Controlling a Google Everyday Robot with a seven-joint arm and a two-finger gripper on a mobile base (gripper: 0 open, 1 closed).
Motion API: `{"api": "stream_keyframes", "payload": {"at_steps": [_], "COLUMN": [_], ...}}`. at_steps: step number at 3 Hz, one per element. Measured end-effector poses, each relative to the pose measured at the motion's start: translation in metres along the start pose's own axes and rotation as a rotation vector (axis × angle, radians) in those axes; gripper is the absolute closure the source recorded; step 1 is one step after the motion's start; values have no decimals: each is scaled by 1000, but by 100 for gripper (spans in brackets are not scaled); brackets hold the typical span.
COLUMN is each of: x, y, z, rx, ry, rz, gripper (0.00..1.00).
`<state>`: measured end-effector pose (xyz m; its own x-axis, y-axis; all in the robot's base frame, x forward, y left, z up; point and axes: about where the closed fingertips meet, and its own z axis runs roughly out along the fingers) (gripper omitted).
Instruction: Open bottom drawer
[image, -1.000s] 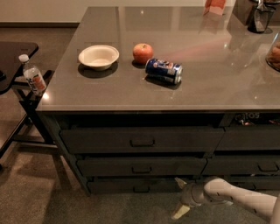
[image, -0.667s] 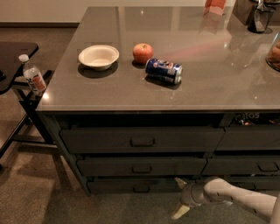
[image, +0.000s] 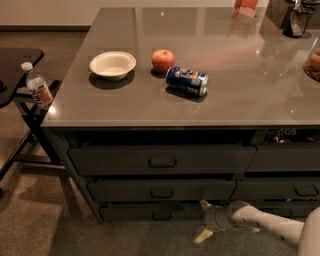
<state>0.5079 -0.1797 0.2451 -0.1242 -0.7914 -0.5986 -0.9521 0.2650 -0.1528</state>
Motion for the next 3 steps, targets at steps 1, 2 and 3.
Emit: {"api": "stream_keyframes", "payload": {"at_steps": [1, 2, 3], "x": [28, 24, 25], "y": [-9, -9, -8], "z": [25, 34, 34], "rx": [51, 54, 53], "ry": [22, 25, 25], "rz": [3, -23, -27], "gripper": [0, 0, 0]}}
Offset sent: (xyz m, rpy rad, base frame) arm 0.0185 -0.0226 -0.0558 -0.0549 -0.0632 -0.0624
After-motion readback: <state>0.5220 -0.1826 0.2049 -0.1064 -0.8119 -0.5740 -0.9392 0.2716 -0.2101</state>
